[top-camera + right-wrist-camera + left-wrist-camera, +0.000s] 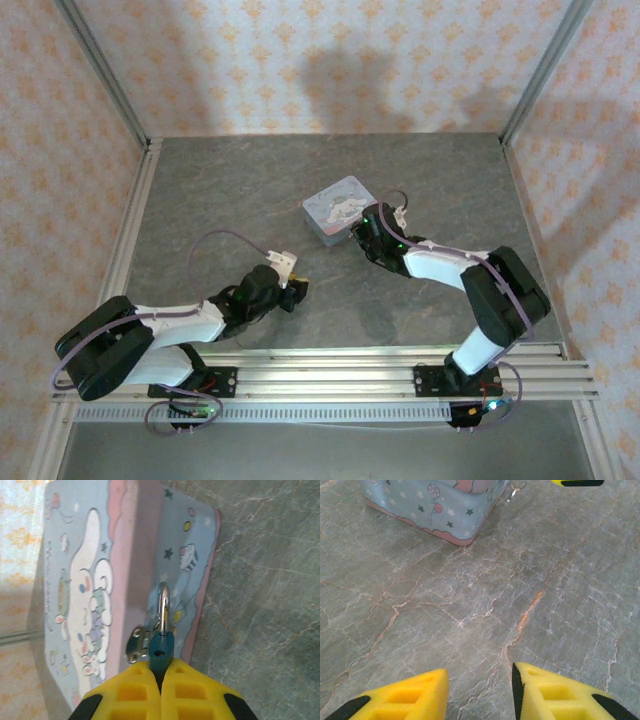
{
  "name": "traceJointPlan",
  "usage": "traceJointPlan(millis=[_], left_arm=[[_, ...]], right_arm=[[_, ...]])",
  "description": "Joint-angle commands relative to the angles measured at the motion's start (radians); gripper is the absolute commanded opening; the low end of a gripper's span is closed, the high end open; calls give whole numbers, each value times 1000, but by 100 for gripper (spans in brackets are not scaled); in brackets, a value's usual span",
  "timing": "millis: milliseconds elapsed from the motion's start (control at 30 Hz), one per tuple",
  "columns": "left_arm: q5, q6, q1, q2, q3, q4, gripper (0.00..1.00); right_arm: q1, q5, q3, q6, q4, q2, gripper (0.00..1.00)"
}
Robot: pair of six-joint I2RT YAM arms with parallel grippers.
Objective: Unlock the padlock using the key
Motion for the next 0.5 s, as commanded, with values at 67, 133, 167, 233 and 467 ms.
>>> traceJointPlan(millis=[67,133,167,233,467], left_arm=[[-40,0,7,-36,-25,-3,39],[-44,5,7,-47,-25,-13,39],[-46,7,7,-54,-24,-19,39],[-49,11,7,-69,-18,-41,39],[-85,43,10,-125,101,-258,41]], right_arm=[[-4,59,23,-2,-65,8,0],[-4,74,40,-41,-113,-18,0],[-4,86,51,-62,-143,-33,0],[-5,104,80,-125,-216,-70,0],[-85,8,167,-440,-459,-182,0]])
